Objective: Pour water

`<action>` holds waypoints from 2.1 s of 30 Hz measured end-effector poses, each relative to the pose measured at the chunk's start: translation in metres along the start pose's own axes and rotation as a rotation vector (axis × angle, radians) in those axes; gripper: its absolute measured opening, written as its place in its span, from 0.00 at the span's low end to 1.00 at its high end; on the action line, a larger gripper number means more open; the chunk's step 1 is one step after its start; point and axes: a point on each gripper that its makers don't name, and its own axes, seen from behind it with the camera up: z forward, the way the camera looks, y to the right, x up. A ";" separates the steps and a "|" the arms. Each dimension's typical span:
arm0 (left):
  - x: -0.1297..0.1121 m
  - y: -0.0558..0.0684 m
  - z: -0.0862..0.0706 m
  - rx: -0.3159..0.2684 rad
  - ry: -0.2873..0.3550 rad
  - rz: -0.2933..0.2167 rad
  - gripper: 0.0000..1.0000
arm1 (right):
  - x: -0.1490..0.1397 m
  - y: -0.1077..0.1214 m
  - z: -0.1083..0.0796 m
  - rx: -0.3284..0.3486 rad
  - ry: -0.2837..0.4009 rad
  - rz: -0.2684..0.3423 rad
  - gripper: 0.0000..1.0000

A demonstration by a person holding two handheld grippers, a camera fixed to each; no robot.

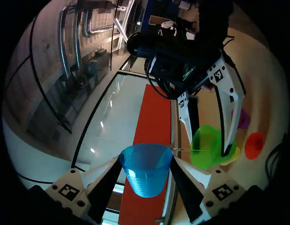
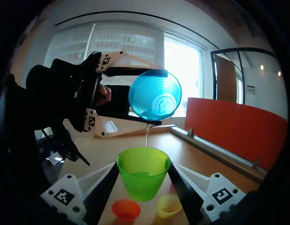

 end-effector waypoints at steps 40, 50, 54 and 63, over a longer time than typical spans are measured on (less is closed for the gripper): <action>0.002 0.006 -0.002 0.002 0.001 0.034 0.87 | 0.003 0.000 0.000 -0.006 0.006 -0.009 0.92; 0.002 0.000 -0.004 0.009 0.002 0.035 0.87 | 0.004 0.000 0.000 -0.007 0.008 -0.010 0.92; 0.002 -0.001 -0.004 0.009 0.004 0.045 0.87 | 0.005 0.000 0.000 -0.007 0.010 -0.011 0.92; 0.001 0.002 0.001 0.008 0.005 0.055 0.87 | 0.008 0.000 -0.001 -0.007 0.015 -0.010 0.92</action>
